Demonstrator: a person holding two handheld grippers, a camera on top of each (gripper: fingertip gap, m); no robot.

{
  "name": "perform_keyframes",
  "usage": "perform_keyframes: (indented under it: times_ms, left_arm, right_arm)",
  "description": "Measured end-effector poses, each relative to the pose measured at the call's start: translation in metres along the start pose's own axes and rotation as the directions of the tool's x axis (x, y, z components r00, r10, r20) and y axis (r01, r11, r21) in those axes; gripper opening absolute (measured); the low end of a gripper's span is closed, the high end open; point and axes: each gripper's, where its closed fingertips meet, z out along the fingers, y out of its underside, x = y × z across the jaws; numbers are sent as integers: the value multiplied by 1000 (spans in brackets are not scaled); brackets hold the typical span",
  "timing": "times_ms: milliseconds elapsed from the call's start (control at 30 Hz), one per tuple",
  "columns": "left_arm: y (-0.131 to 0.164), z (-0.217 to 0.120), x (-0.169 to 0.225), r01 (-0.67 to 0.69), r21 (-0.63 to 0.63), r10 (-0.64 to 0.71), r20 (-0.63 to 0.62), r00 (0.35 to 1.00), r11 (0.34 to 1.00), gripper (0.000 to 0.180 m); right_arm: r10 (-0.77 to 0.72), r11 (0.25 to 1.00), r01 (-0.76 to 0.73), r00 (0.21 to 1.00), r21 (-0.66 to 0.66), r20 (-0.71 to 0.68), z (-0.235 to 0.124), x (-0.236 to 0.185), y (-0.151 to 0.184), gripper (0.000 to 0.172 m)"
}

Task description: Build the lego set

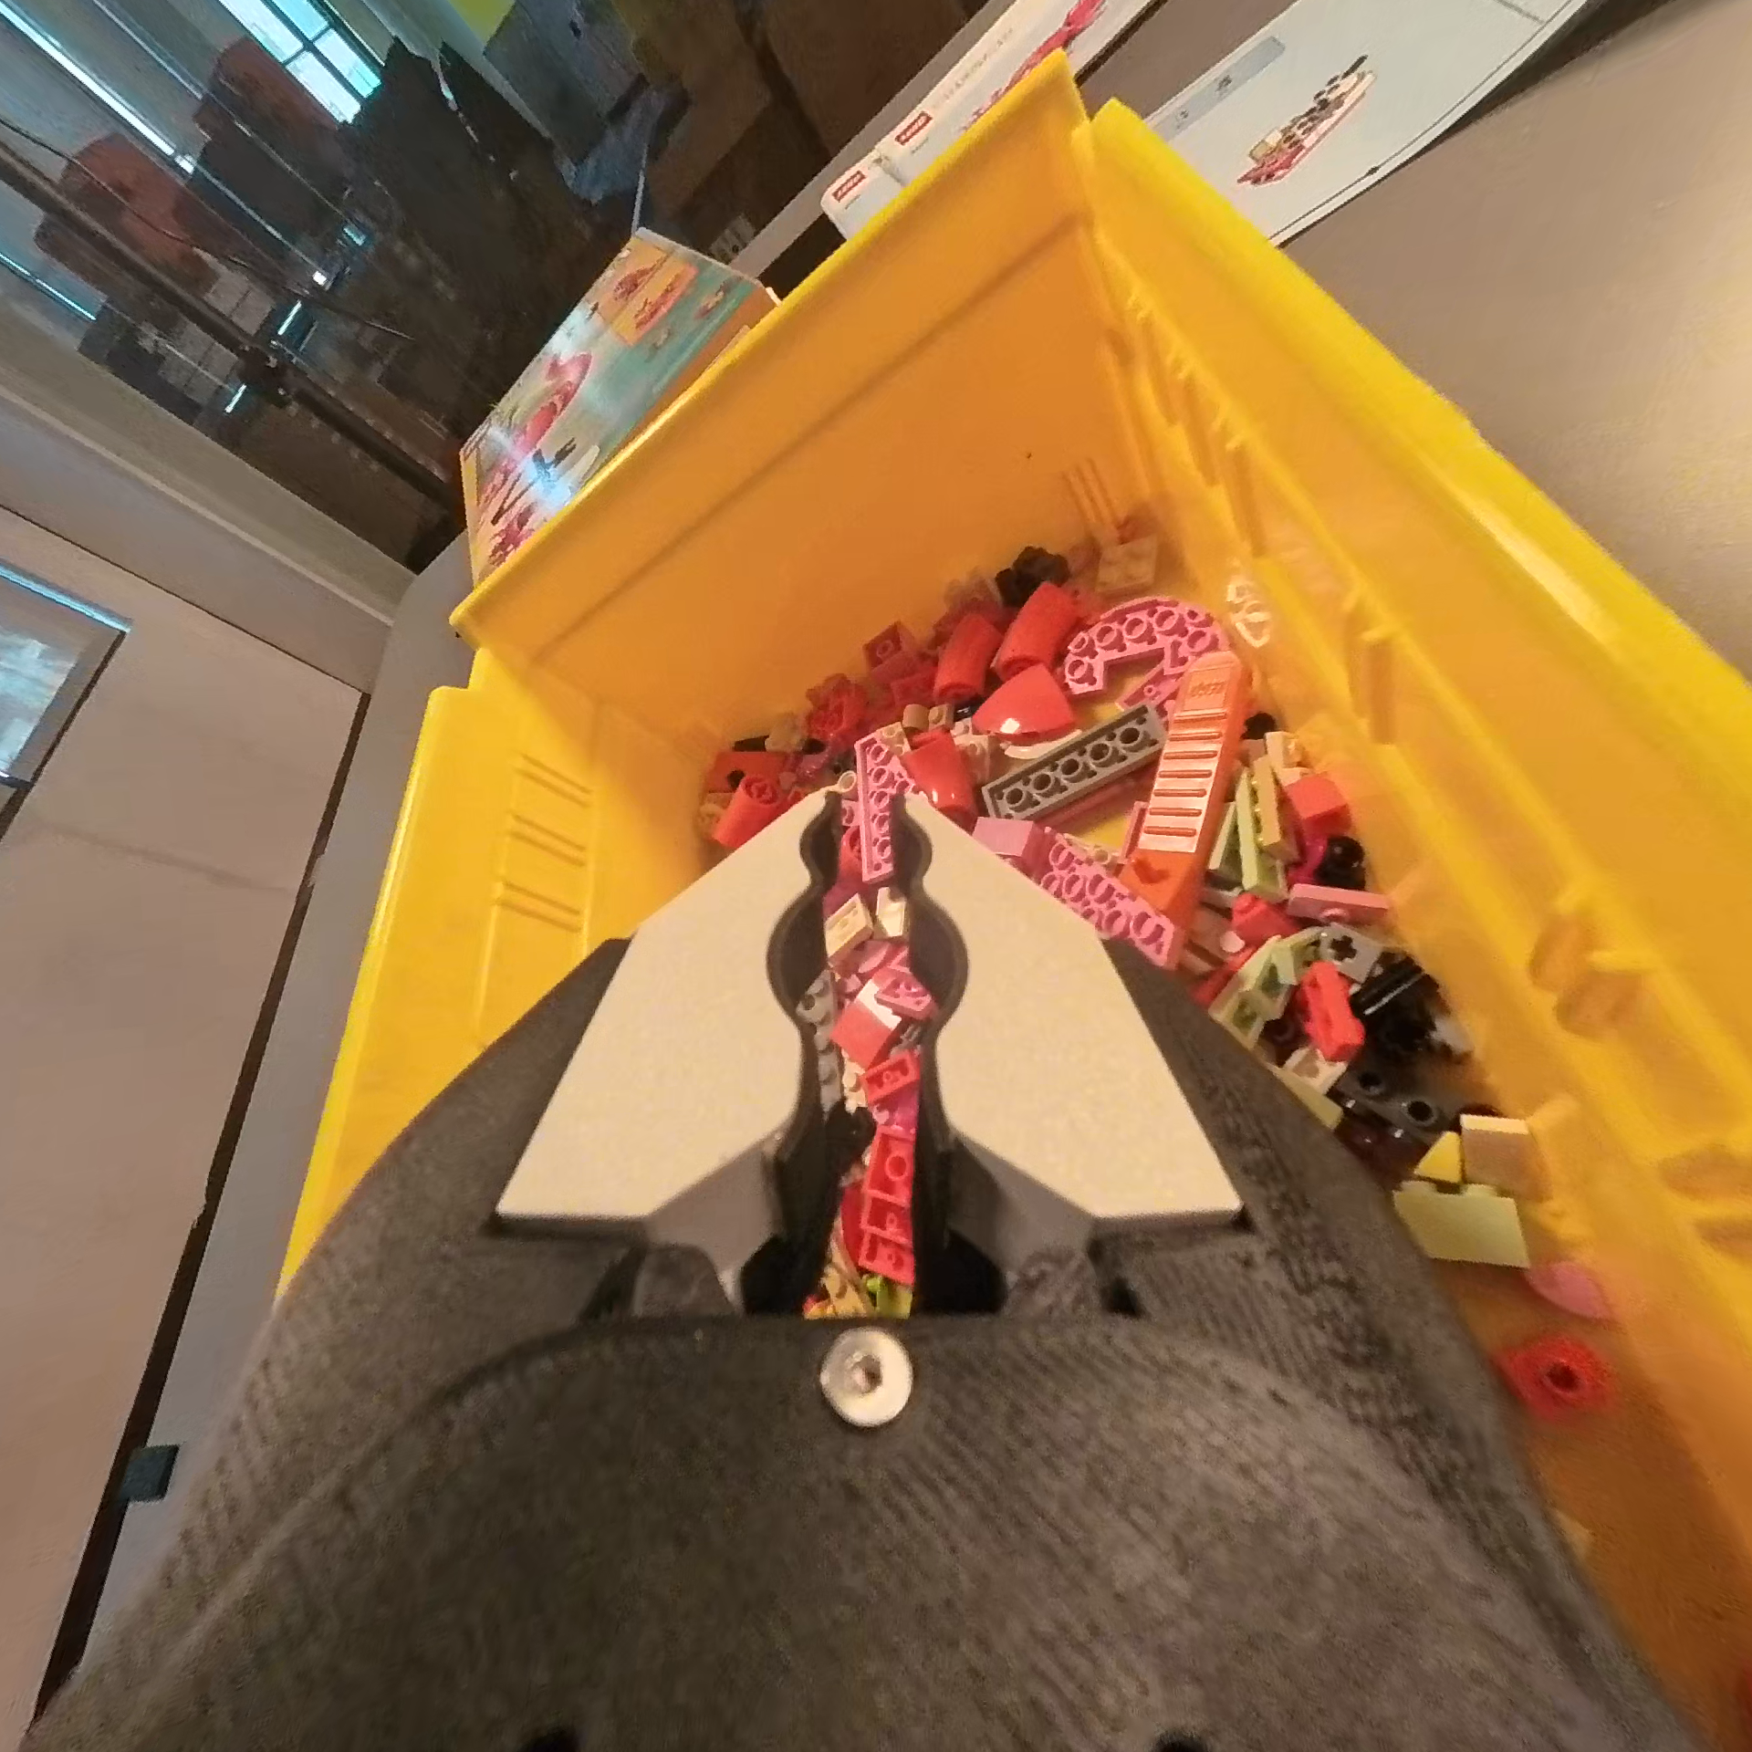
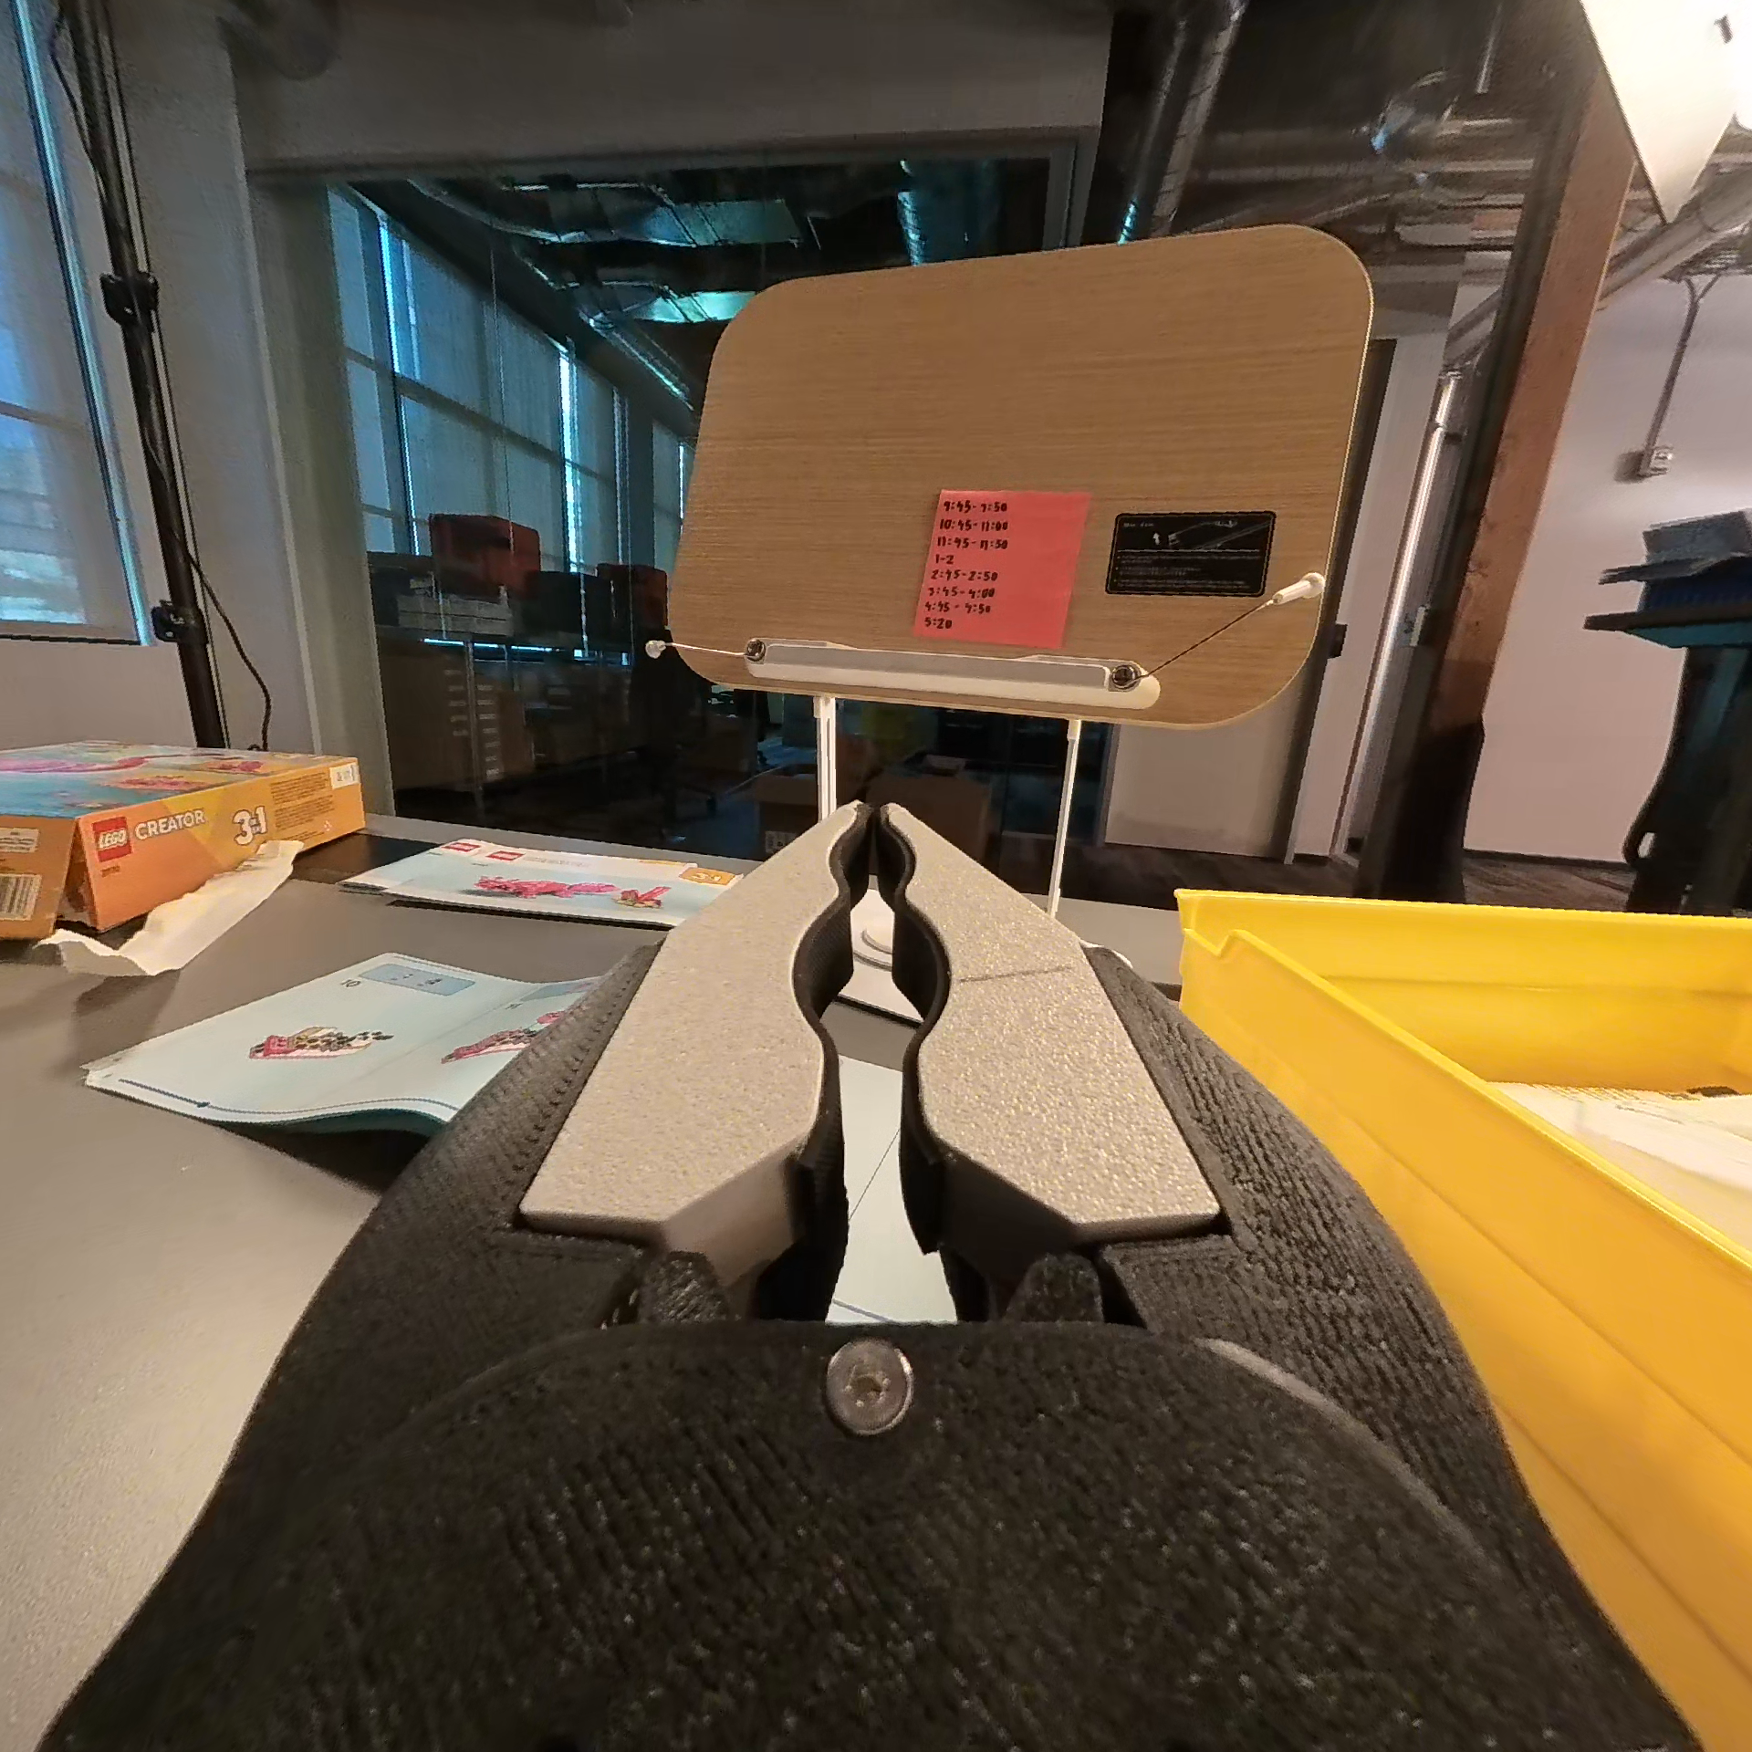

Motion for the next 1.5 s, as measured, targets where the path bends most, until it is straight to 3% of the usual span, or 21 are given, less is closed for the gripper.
perform_keyframes:
  times_ms: [567,700,767,833,900,1000,1100,1167,1267,1367,1500]
  left_arm:
    - [-2,-2,-4,28,21,-28,8,1000,999,3]
    - [-5,-12,-25,-4,57,-4,143,990,998,0]
    - [-11,-26,-38,28,119,-52,204,978,992,0]
    - [-18,-48,-53,149,238,-202,213,956,960,1]
    - [-10,-69,-76,257,285,-329,242,913,923,19]
    - [33,-88,-113,364,182,-406,341,848,913,56]
    - [76,-91,-120,491,27,-477,286,831,871,77]
    - [90,-86,-107,575,-46,-564,141,813,817,75]
    - [92,-83,-88,629,-98,-635,-41,772,771,51]
    - [97,-81,-77,597,-174,-615,-83,784,784,25]
    - [102,-90,-69,512,-246,-538,-49,842,823,9]
  right_arm:
    - [-7,1000,8,999,-5,43,2,-8,1,0]
    - [-47,998,53,977,-21,206,2,-42,3,0]
    - [-84,994,102,935,-35,344,-3,-75,4,2]
    - [-142,987,161,857,4,496,-15,-115,-2,6]
    - [-148,984,178,766,16,625,-30,-155,-6,15]
    - [-39,991,123,646,-53,762,-50,-207,-12,30]
    - [128,980,59,543,-190,830,-60,-253,-22,51]
    - [239,958,25,488,-287,839,-61,-279,-29,61]
    - [329,919,41,471,-392,818,-49,-307,-30,64]
    - [332,900,91,493,-427,804,-28,-324,-29,64]
    - [281,893,186,479,-409,831,-12,-342,-45,64]
